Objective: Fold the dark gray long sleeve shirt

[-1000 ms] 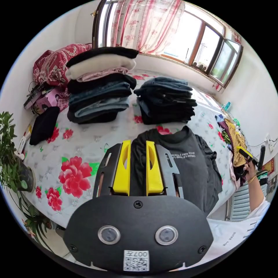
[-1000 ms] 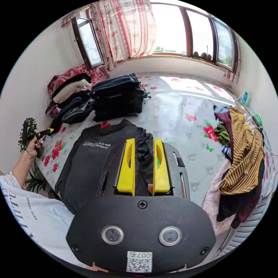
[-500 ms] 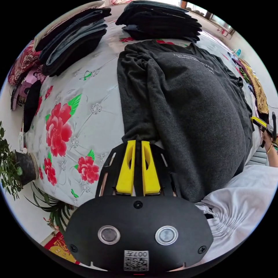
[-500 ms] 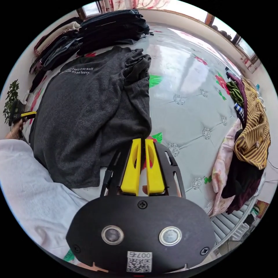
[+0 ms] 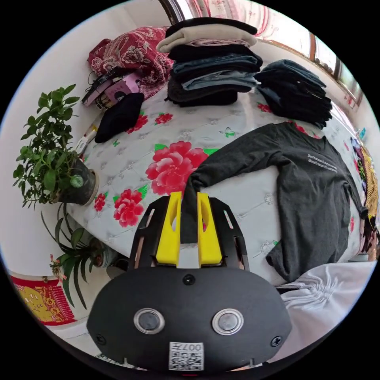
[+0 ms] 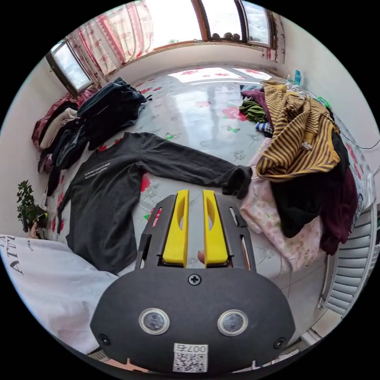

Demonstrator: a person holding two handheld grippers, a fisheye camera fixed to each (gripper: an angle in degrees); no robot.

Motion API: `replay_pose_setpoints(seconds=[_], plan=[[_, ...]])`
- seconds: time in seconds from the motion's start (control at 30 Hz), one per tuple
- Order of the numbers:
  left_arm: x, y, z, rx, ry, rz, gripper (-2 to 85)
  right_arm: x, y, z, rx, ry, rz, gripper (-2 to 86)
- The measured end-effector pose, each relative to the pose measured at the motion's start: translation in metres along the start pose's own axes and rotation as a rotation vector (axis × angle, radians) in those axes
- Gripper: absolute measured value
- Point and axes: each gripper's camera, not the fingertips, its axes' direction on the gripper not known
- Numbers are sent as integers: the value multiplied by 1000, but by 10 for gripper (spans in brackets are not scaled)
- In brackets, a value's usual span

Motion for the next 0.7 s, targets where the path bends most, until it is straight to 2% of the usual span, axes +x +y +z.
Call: replay_pose_setpoints(seconds=[0.03, 0.1, 0.2, 0.23, 0.27, 0.33, 0.4, 0.47, 0.63, 0.7], plan=[[16, 16, 6, -16, 119, 50, 75, -13, 18, 13, -35, -98, -29, 60], [41, 37, 22, -73, 237, 121, 85, -34, 42, 36, -113, -153, -74, 68], [78, 60, 48, -185, 305, 226, 96, -61, 67, 64, -233, -155, -165, 70], [89, 66, 54, -219, 270, 260, 92, -71, 74, 71, -278, -148, -214, 63], [92, 69, 47, -180, 218, 268, 90, -75, 77, 74, -296, -133, -234, 59], [107, 73, 35, -167, 150, 384, 11, -89, 85, 69, -289, -35, -304, 32], [104, 71, 25, -194, 141, 436, 0, -91, 85, 64, -331, -27, -321, 14], [76, 63, 15, -246, 253, 356, -5, -80, 81, 47, -353, -101, -297, 6], [-59, 79, -51, -170, 635, -39, -9, 4, 88, -52, -152, -370, -31, -1], [-96, 91, -61, -146, 773, -167, -9, 31, 94, -67, -120, -463, 72, -2]])
